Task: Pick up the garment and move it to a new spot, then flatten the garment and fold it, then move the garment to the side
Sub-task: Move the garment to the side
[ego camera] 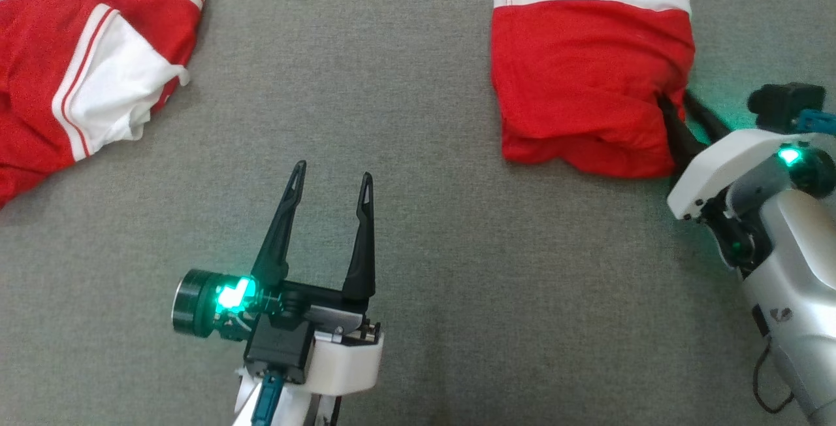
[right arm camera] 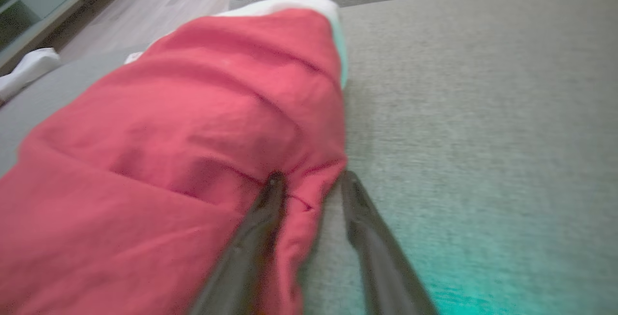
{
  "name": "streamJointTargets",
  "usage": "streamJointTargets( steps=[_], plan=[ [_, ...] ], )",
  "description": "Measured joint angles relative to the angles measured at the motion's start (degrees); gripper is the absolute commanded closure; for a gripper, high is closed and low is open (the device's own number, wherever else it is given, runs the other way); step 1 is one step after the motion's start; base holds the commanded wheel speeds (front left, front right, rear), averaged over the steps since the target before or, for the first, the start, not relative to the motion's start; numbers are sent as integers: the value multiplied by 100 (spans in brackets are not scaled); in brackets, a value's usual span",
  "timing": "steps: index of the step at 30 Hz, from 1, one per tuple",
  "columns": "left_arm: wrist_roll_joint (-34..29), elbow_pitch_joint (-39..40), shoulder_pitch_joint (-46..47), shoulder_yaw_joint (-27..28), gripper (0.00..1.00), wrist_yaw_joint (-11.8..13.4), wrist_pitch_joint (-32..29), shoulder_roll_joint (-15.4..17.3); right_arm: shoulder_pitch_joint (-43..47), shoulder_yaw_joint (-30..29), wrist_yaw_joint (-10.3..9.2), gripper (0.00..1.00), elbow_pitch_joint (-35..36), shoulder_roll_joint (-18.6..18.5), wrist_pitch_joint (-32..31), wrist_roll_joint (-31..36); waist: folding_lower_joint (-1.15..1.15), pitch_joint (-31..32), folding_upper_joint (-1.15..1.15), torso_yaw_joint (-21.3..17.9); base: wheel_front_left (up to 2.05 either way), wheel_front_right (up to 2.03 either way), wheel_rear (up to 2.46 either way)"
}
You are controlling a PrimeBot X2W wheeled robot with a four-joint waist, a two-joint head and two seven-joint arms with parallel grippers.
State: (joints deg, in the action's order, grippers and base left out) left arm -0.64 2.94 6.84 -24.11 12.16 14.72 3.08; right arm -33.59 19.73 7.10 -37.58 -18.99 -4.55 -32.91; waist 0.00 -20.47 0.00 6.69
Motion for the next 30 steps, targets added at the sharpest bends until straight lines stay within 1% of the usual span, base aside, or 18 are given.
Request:
streamJointTargets(
  steps=[3, 7, 10, 12, 16, 19, 21, 25, 27, 28, 30],
  plan=[
    [12, 4, 3, -10, 0, 48, 1, 0, -54, 437, 0, 100, 141, -152, 98, -348, 0, -34, 0, -84, 0, 0, 0],
    [13, 38, 48, -5, 0, 59, 0, 26, -148, 766, 0, 100, 134, -427, 415, -452, 0, -88, 0, -291, 0, 0, 0],
    [15, 107, 137, -1, 0, 92, 1, 82, -246, 886, 1, 100, 79, -745, 493, -493, 0, -163, 0, -512, 0, 0, 0],
    [15, 110, 196, 2, 0, 82, 1, 138, -361, 922, 1, 100, -4, -1047, 468, -471, 0, -244, 0, -678, 0, 0, 0],
    [14, 104, 391, 2, 0, 16, 2, 266, -592, 880, 1, 100, -160, -1641, 475, -410, 0, -469, 0, -1023, 0, 0, 0],
    [9, 99, 603, -7, 0, -38, 2, 339, -696, 812, 1, 100, -326, -1979, 479, -356, 0, -694, 0, -1237, 0, 0, 0],
    [9, 89, 749, -12, 0, -62, 2, 372, -776, 728, 1, 100, -488, -2167, 512, -189, 1, -860, 0, -1352, 0, 0, 0],
    [9, 83, 999, -26, 0, -74, 3, 383, -998, 348, 1, 100, -792, -2370, 614, 64, 1, -1178, 0, -1517, 0, 0, 0],
    [10, 82, 1088, -40, 0, -102, 3, 386, -1085, 223, 1, 100, -913, -2461, 658, 269, 1, -1314, 0, -1563, 0, 0, 0],
    [10, 82, 1088, -40, 0, -102, 3, 386, -1085, 223, 1, 100, -913, -2461, 658, 269, 1, -1314, 0, -1563, 0, 0, 0],
    [16, 83, 1128, -41, 0, -104, 3, 387, -1141, 103, 1, 100, -1024, -2541, 736, 521, 1, -1425, 0, -1591, 0, 0, 0]
  ],
)
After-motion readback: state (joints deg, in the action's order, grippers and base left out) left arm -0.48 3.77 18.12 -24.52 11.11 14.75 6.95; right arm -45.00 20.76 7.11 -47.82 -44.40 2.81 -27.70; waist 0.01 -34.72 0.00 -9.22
